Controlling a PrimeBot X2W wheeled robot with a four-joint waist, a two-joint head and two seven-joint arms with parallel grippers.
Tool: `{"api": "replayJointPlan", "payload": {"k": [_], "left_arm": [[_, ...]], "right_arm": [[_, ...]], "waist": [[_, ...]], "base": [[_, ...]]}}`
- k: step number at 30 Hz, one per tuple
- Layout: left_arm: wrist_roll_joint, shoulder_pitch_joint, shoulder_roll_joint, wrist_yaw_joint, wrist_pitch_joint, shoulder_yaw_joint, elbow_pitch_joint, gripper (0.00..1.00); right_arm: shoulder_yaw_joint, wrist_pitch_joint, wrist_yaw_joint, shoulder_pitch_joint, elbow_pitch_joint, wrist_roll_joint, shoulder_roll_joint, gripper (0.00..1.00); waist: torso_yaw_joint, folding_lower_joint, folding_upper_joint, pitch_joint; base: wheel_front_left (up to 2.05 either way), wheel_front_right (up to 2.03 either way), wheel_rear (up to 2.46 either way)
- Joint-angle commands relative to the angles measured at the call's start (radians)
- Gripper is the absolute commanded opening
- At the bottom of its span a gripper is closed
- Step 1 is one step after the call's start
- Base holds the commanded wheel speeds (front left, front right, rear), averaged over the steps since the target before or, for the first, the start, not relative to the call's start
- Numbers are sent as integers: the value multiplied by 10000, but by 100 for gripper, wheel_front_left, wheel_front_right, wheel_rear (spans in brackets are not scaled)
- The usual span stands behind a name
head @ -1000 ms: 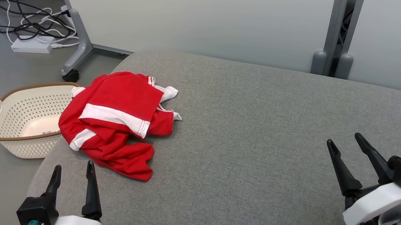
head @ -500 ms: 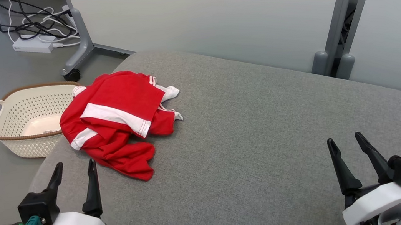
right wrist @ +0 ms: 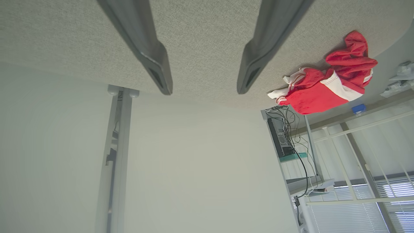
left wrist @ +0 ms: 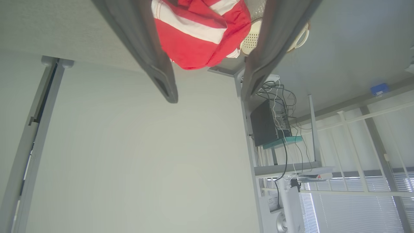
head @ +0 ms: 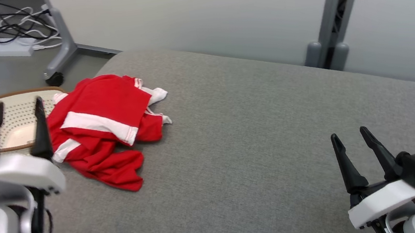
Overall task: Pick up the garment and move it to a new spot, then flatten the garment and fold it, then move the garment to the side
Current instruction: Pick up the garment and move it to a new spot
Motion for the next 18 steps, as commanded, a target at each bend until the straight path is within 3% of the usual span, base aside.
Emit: {"api": "replayJointPlan", "payload": {"k": [1,11,18], "left_arm": [[-96,-384,163,-86,116,112,161,100],[-1330,-2631,682,-993,2259,352,3372,100],[-2074,-3273,892,-1414,2685,784,5875,100]], "right_arm": [[15,54,23,-103,-81,-73,-58,100],[234,525,23,-923,-806,-347,-150,100],[476,671,23,-1326,-1054,-269,-288,100]], "waist": [[-332,0,0,265],[-1744,0,0,1982],[-2336,0,0,2944]], "base": [[0,0,0],[0,0,0],[0,0,0]]}}
